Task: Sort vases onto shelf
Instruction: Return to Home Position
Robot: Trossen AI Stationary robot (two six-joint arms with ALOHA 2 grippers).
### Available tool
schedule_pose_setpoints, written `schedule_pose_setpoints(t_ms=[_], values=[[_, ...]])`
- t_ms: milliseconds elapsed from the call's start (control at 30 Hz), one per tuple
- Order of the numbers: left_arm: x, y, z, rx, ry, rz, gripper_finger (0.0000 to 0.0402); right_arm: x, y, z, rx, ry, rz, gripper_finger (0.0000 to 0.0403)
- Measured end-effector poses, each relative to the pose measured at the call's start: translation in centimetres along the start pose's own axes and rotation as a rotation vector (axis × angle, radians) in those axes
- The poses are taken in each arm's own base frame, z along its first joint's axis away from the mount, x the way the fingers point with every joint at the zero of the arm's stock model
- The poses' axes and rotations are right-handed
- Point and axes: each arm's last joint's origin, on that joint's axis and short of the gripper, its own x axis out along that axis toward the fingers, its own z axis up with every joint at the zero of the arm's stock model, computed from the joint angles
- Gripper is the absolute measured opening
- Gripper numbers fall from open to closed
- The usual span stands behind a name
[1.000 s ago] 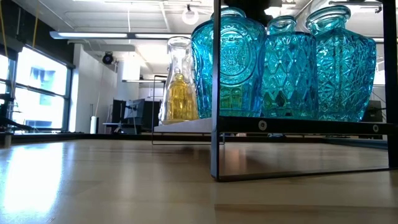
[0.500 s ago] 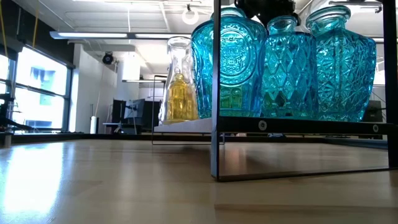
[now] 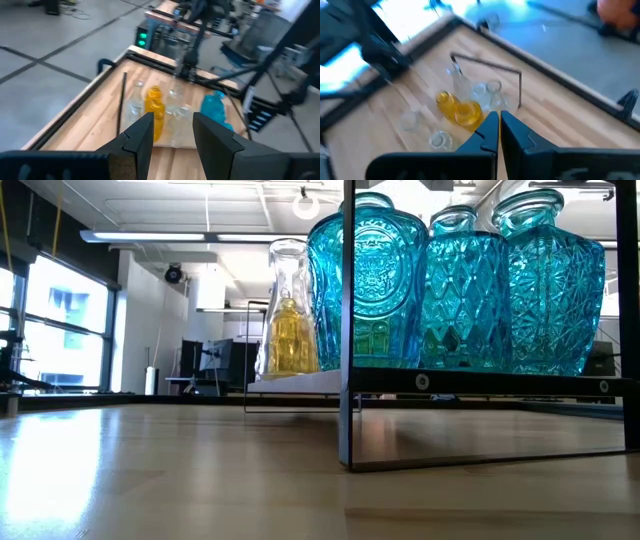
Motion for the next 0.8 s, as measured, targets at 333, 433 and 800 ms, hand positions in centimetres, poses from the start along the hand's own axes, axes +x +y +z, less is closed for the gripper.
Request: schedule_pose_setpoints(t_ms=[333, 433, 800], values=[[-2.4, 2.9, -1.9, 0.023, 0.062, -0.270, 0.0127, -8.0, -4.3, -3.7, -0.116, -0.156, 0.278, 0.0000], [-2.2, 3.6, -3.3, -0.052, 0.069, -0.233, 0.0127, -8.3, -6.3, -5.8, -0.083, -0.147, 0.318, 0.0000], [3.3, 1.0, -8.3, -0.245, 0.110, -0.145, 0.0127, -6.8, -13.2, -13.3, 0.108, -0.227, 0.623, 0.0000]])
